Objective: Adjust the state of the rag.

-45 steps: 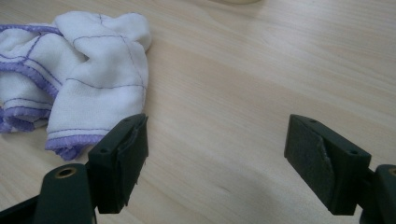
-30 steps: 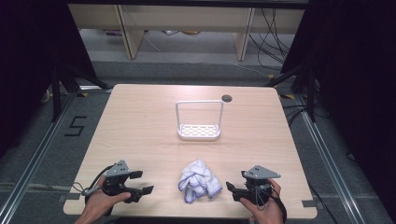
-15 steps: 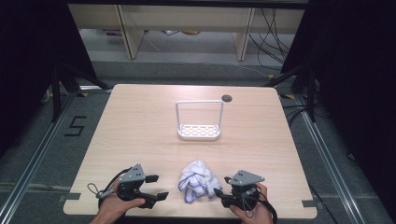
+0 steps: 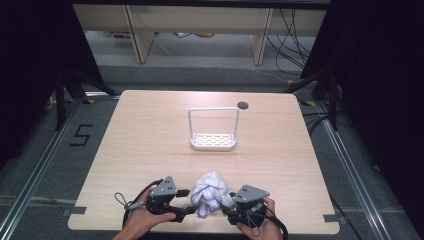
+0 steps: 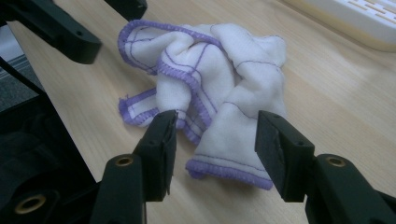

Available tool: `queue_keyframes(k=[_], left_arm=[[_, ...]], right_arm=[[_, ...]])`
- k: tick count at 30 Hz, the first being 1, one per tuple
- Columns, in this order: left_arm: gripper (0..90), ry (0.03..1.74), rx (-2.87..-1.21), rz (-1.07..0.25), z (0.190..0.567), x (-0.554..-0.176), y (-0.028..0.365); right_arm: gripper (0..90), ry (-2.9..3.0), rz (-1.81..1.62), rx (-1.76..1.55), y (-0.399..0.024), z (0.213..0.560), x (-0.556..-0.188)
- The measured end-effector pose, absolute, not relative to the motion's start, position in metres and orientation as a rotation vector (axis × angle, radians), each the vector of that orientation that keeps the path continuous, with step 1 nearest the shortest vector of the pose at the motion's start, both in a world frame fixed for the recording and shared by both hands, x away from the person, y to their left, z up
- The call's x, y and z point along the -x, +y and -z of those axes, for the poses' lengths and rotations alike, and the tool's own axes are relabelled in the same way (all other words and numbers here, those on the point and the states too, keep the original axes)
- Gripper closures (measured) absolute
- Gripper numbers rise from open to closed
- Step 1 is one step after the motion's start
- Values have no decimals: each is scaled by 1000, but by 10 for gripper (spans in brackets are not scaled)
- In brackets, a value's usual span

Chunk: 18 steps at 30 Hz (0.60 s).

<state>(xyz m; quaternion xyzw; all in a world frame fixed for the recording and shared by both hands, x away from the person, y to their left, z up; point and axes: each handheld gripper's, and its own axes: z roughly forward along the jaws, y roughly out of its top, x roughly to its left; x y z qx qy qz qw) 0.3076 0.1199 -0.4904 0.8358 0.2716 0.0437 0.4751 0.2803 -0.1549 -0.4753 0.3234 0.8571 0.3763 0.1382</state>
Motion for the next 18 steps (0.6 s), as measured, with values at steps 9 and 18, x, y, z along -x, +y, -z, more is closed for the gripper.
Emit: queue_keyframes(k=[9, 18], left_arm=[[713, 595, -2125, -141, 499, -316, 110], [819, 568, -2070, -183, 474, -322, 132]], right_arm=[[591, 2491, -923, -902, -144, 482, -284], [872, 2449, -989, -860, -164, 469, -293]])
